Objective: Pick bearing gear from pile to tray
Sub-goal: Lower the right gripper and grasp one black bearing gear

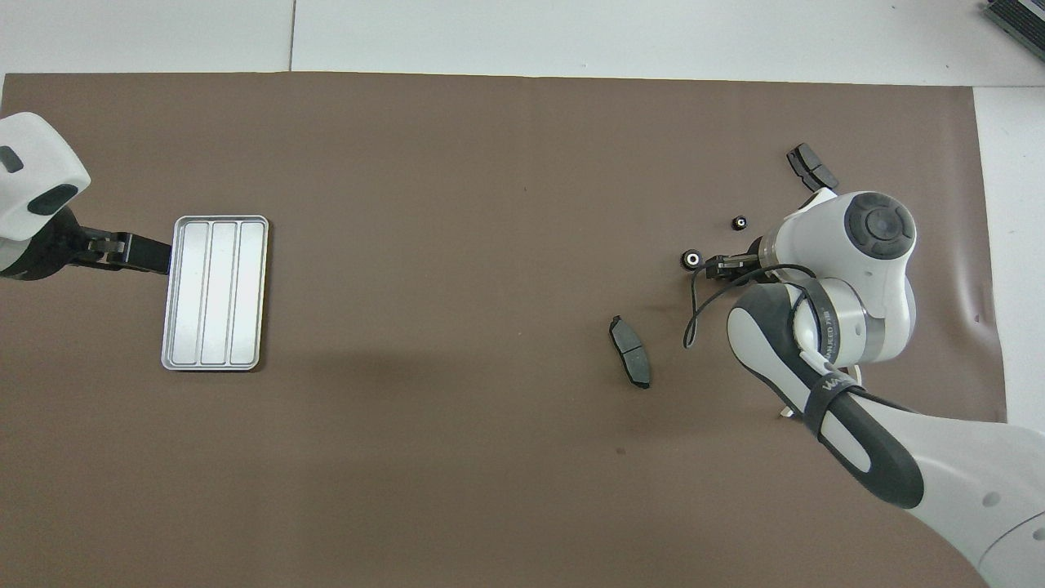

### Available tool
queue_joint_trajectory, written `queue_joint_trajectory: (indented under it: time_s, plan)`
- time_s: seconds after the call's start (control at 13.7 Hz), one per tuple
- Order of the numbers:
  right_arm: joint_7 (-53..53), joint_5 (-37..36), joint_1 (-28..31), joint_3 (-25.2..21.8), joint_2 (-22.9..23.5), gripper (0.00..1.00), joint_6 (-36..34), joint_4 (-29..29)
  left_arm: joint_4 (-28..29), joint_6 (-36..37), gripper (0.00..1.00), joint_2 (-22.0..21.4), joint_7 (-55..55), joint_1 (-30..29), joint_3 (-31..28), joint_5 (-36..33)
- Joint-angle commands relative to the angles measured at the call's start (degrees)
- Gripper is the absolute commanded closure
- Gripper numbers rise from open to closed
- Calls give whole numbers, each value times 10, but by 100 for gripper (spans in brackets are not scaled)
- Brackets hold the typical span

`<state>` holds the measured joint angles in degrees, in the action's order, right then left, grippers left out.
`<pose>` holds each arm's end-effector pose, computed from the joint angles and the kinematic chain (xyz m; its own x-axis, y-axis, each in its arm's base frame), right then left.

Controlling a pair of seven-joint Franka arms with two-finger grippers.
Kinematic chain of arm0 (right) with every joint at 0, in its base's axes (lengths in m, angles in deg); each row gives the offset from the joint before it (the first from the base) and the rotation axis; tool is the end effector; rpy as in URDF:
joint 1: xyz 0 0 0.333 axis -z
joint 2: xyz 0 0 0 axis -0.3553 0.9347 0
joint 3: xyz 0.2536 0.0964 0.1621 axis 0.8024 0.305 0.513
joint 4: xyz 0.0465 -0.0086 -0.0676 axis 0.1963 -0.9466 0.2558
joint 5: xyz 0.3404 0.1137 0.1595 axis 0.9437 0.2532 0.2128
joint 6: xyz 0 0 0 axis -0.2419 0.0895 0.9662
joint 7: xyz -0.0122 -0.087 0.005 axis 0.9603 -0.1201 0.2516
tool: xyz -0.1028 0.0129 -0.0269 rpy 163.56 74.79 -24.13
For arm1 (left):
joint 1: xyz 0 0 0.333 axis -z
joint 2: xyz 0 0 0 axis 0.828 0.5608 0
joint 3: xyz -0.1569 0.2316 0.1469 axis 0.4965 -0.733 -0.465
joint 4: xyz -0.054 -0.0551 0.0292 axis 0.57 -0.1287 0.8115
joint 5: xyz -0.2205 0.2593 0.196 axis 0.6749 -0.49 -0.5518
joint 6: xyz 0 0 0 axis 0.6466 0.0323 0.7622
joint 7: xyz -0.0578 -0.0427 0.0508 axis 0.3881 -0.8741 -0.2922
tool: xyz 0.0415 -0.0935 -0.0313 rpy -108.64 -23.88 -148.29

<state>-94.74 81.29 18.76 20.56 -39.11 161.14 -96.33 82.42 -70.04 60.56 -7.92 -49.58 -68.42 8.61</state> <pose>0.6054 0.0548 0.2839 0.9976 0.0145 0.0672 0.0145 -0.9999 -0.0003 0.5570 -0.0389 0.5722 0.9867 -0.1551 0.0486 -0.1534 -0.9875 -0.0371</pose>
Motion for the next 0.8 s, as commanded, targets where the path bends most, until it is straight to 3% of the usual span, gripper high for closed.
queue_joint_trajectory:
  time_s: [0.0,0.36,0.73]
  plan:
    - [8,16,1,0,4,68,9,-3,21,-13,0,-20,4,-1,0,-12]
    - [6,16,1,0,-22,97,-3,-3,21,-3,0,-20,1,-2,-1,-12]
    - [-70,16,-22,22,-47,100,-53,29,20,-5,0,-20,1,-1,0,-12]
